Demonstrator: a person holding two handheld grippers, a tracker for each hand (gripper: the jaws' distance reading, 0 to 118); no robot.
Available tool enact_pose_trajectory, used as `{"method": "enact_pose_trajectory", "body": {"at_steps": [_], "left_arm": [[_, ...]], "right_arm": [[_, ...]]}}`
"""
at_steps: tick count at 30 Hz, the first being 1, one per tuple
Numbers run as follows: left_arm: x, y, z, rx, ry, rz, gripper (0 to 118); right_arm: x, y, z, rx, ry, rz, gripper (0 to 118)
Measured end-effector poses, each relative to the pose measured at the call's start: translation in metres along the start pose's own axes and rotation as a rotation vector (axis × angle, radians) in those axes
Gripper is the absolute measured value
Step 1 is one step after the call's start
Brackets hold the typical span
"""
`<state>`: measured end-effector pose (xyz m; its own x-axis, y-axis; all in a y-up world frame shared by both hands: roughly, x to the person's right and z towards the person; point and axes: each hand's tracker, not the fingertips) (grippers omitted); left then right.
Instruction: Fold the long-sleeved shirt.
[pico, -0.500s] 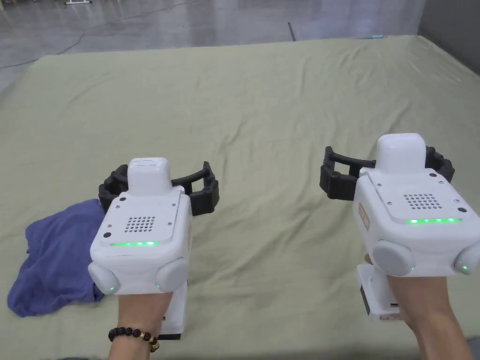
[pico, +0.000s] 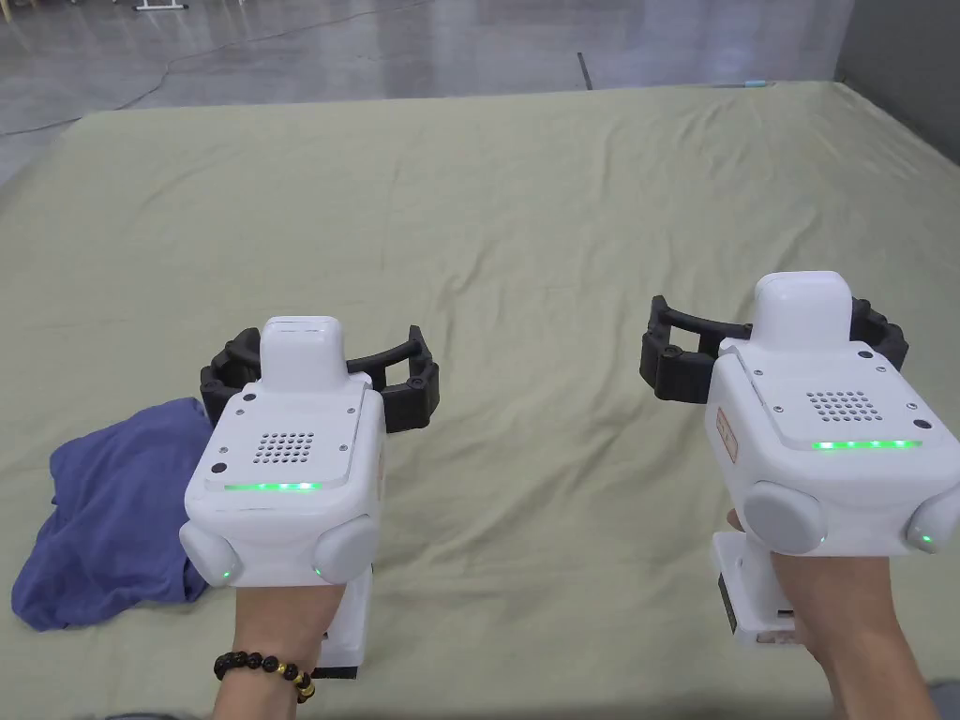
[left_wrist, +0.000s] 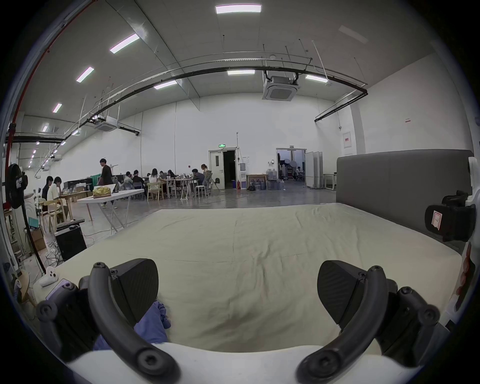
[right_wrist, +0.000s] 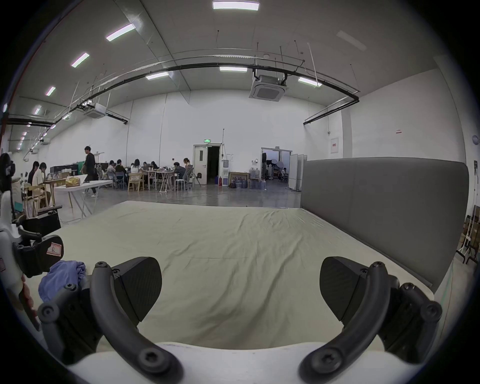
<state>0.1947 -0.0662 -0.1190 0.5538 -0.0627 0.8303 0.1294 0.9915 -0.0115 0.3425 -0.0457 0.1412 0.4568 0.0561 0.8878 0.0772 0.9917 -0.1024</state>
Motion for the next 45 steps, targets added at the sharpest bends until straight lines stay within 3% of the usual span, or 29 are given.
{"method": "enact_pose_trajectory", "body": {"at_steps": [37, 45], "left_arm": [[-0.0034, 0.0034, 0.004, 0.003, 0.002, 0.017, 118], [0.0005, 0.0082, 0.0009, 0.011, -0.011, -0.001, 118]], "right_arm": [[0.0018, 0.0054, 0.0079, 0.029, -0.027, -0.012, 118], [0.0025, 0.0065, 0.0072, 0.054, -0.036, 0.032, 118]]}}
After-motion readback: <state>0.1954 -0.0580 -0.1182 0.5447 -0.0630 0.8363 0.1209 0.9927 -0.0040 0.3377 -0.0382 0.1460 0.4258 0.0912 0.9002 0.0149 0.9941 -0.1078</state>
